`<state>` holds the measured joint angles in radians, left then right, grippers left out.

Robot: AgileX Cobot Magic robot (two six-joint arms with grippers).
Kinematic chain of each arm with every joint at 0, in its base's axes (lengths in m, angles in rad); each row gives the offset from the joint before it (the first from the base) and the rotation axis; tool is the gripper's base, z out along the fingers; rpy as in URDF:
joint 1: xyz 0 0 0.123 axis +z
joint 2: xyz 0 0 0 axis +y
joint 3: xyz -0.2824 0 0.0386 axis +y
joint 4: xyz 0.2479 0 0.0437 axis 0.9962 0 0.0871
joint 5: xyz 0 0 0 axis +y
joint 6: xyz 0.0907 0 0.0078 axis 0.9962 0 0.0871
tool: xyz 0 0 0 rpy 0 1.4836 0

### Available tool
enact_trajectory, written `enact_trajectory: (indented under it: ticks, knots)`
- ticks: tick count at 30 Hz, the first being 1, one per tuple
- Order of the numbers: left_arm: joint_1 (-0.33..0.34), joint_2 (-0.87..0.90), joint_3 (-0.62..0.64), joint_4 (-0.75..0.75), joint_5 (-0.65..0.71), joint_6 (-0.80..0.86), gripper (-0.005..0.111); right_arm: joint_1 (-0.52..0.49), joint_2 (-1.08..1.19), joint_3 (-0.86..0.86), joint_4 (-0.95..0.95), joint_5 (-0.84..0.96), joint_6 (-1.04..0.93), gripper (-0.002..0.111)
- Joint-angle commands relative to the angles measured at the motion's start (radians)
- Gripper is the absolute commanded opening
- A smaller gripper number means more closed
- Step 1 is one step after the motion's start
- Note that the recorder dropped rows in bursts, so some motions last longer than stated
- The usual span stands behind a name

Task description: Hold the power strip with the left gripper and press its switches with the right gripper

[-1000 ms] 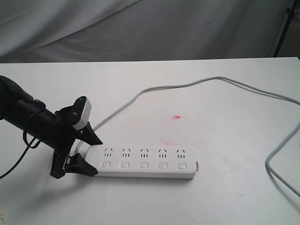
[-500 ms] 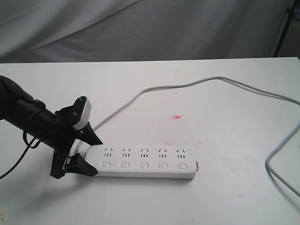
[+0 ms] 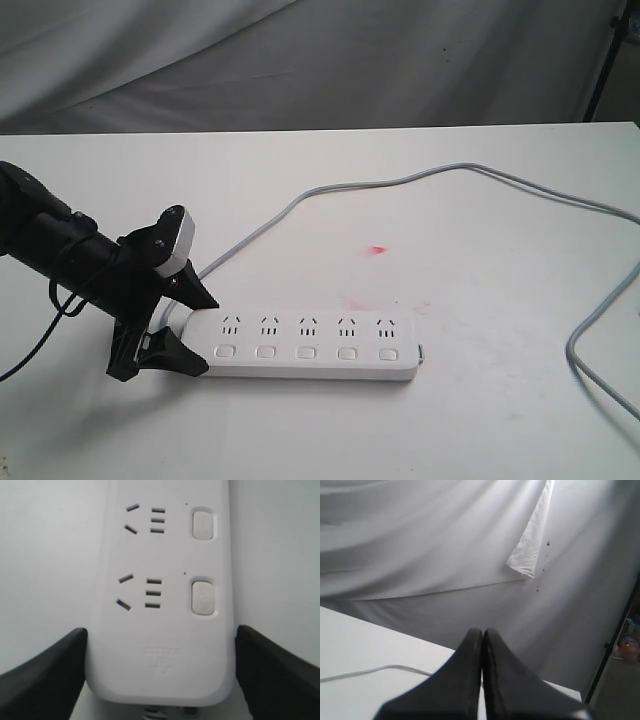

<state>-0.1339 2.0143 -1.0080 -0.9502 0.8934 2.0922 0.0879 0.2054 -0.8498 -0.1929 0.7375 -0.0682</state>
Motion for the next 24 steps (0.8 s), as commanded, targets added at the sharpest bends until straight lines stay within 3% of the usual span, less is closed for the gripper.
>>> enact_trajectory:
  ticks: [1, 4, 9, 24]
  knots:
    - [-0.006, 0.001, 0.004, -0.006, -0.004, 0.001, 0.014, -0.007, -0.066, 0.254, -0.045, -0.229, 0.014, 0.0]
    - [-0.006, 0.001, 0.004, -0.006, -0.004, 0.001, 0.014, -0.009, -0.103, 0.432, -0.052, -0.385, 0.038, 0.0]
    - [-0.006, 0.001, 0.004, -0.006, -0.004, 0.001, 0.014, -0.087, -0.172, 0.594, -0.025, -0.422, 0.142, 0.0]
    - [-0.006, 0.001, 0.004, -0.006, -0.003, 0.001, 0.014, -0.089, -0.205, 0.754, -0.033, -0.471, 0.048, 0.0]
